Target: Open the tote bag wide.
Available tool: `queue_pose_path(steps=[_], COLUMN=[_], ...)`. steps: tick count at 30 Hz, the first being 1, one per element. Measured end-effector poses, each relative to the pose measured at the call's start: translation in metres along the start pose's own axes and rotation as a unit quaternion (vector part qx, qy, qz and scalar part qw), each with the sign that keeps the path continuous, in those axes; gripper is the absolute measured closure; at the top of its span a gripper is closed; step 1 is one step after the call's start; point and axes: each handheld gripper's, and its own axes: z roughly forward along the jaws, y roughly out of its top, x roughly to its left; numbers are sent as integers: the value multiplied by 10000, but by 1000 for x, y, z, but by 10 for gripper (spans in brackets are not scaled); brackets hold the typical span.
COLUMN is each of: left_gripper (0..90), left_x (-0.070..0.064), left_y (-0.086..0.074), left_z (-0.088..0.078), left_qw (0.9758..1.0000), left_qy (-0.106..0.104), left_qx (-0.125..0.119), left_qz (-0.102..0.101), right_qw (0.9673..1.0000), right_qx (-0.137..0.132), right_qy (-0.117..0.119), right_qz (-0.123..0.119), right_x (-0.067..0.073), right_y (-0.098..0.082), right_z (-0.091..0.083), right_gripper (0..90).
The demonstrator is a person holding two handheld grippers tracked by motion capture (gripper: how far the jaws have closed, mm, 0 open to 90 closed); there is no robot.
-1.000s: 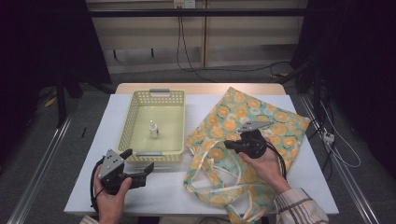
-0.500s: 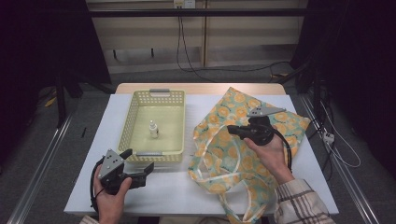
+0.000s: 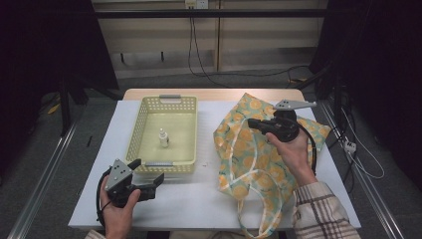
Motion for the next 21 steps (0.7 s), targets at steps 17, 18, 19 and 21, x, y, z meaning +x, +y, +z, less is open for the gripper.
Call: queue_pose_path(steps=[17,18,19,21], left_gripper=[72,72,71,71], left_x=[0,0,0,0], left_y=[0,0,0,-1], left_z=[0,0,-1,-1], left_qw=[10000,10000,10000,10000], left_qy=[-20,-24,-29,-40], left_qx=[-8,-13,-3,0], left_qz=[3,4,5,-2], right_qw=[9981,9981,9980,9976], right_qx=[-614,-614,-627,-682], right_qy=[8,3,-7,-8], right_qz=[95,72,74,84], right_x=[-13,-13,-13,-14], right_y=[27,27,28,31], right_z=[-14,-13,-13,-14], right_gripper=[900,900,900,900])
